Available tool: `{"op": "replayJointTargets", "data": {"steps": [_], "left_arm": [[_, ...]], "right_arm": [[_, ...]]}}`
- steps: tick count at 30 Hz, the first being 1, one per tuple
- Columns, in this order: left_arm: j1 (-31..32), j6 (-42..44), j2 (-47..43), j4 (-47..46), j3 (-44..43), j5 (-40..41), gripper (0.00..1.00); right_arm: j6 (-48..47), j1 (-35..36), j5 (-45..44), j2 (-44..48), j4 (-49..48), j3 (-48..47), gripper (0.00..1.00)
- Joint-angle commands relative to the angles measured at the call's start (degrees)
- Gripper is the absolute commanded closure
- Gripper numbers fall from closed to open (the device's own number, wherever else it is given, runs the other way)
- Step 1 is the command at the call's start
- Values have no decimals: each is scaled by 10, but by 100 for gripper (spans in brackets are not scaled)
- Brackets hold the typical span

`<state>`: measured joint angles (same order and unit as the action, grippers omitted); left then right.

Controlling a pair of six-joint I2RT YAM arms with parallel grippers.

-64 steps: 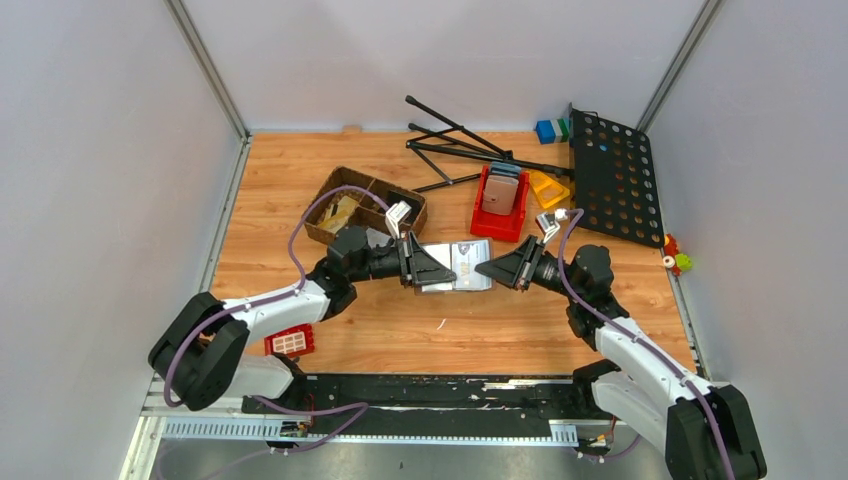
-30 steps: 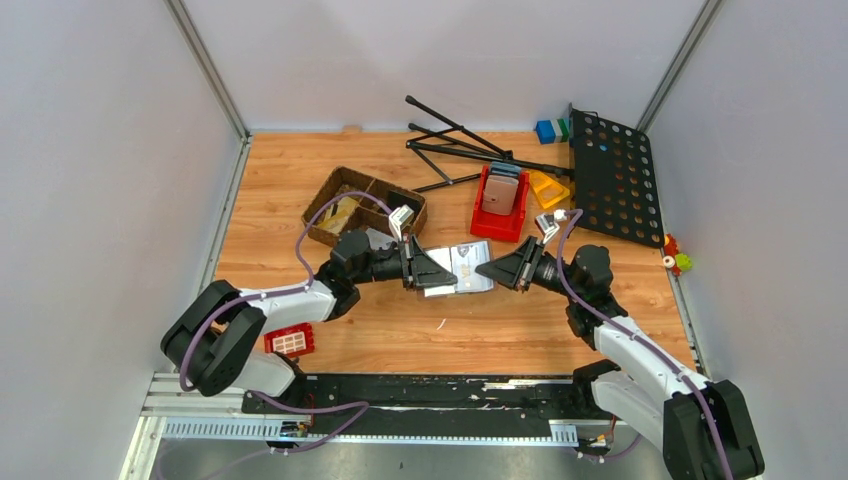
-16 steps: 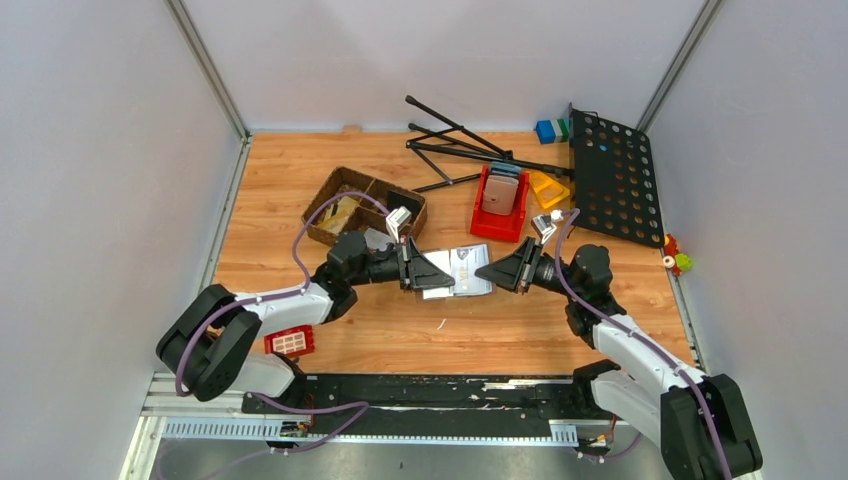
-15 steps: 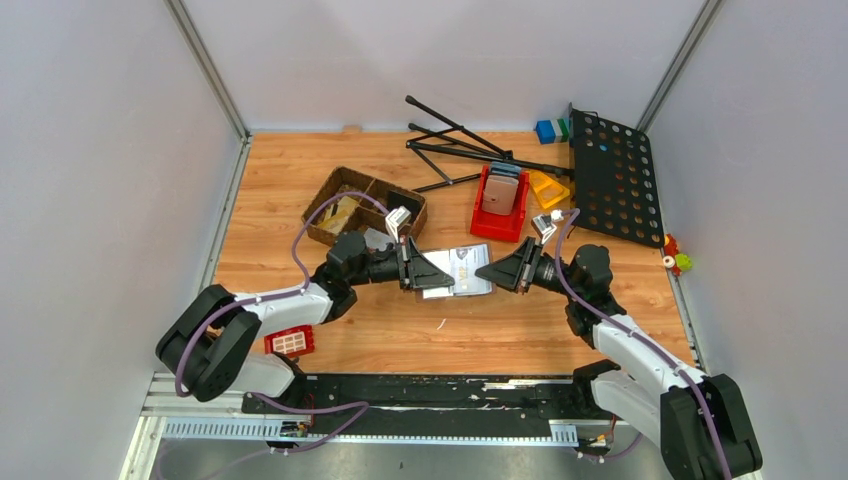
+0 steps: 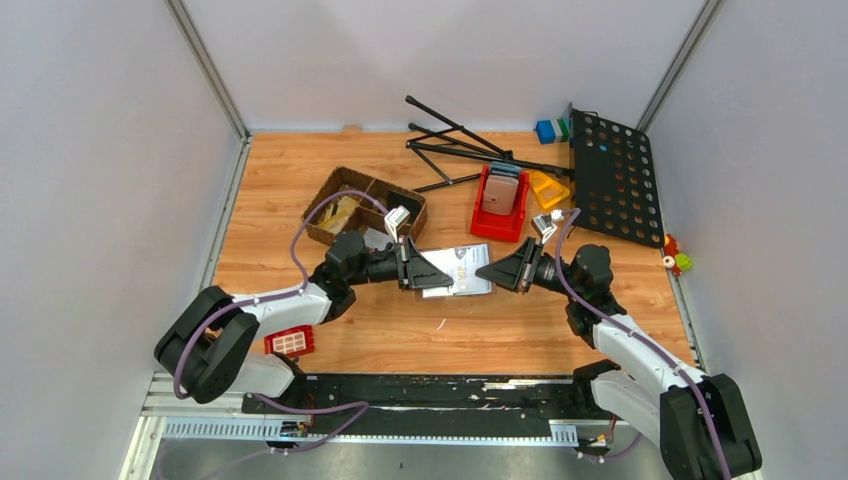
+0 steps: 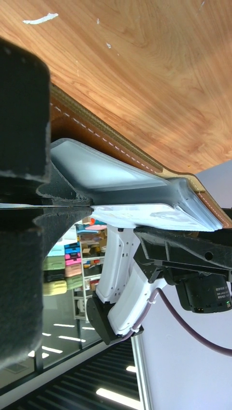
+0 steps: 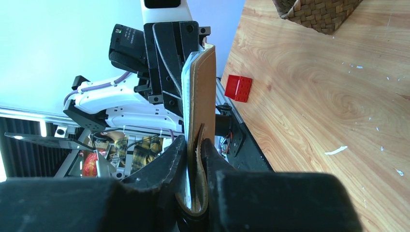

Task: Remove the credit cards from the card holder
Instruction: Remove the credit card from the card holder.

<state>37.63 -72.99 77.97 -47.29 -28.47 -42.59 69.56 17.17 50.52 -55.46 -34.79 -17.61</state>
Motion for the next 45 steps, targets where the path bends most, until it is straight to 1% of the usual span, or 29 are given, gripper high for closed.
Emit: {"op": "replayJointTargets", "data": {"steps": [1, 5, 6, 9, 10, 12, 13, 15, 17, 20, 24, 26, 29, 30, 32, 36, 40, 43, 45], "left_arm": [[-4, 37, -29, 20, 4, -8, 100], [-1, 50, -33, 38, 0, -7, 100], [1, 50, -31, 39, -5, -13, 97], [10, 56, -28, 46, -19, -16, 73], [11, 60, -28, 54, -24, -16, 67], [11, 66, -25, 65, -31, -16, 60], [11, 67, -23, 68, -34, -16, 58], [12, 65, -19, 67, -34, -18, 55], [12, 56, -14, 55, -32, -18, 54], [12, 32, -5, 11, -28, -22, 56], [13, 10, 4, -25, -26, -25, 64], [12, 7, 10, -27, -26, -20, 73], [12, 1, 21, -41, -25, -14, 94], [12, -1, 23, -44, -24, -12, 100], [9, 3, 22, -42, -21, -9, 100], [-12, 17, 8, -19, -10, -16, 100], [-32, 30, -14, 1, 3, -31, 100], [-38, 53, -30, 32, 9, -35, 100], [-47, 70, -42, 59, 12, -38, 100]], "right_arm": [[3, -2, 9, 4, -27, -6, 100], [5, -1, 10, 3, -31, -8, 100], [6, -1, 11, 2, -32, -8, 100], [13, -1, 12, -1, -41, -6, 100], [18, -1, 13, 0, -47, -4, 100], [25, -1, 14, 1, -54, -2, 100], [27, -1, 14, 2, -55, -2, 100], [33, -1, 15, 5, -57, -2, 100], [48, -1, 17, 3, -75, -2, 100], [69, -1, 22, -4, -103, -2, 100], [78, 0, 23, -6, -114, -1, 100], [76, 0, 23, -5, -112, -1, 100], [73, 0, 22, 0, -107, 3, 100], [70, -1, 23, 2, -103, 3, 100], [54, -1, 22, 8, -77, 0, 100], [8, -15, 8, 33, 7, -4, 100], [0, -49, 20, 33, 17, 0, 100], [-9, -68, 27, 29, 22, 1, 100], [-27, -77, 26, 30, 42, -2, 100]]}}
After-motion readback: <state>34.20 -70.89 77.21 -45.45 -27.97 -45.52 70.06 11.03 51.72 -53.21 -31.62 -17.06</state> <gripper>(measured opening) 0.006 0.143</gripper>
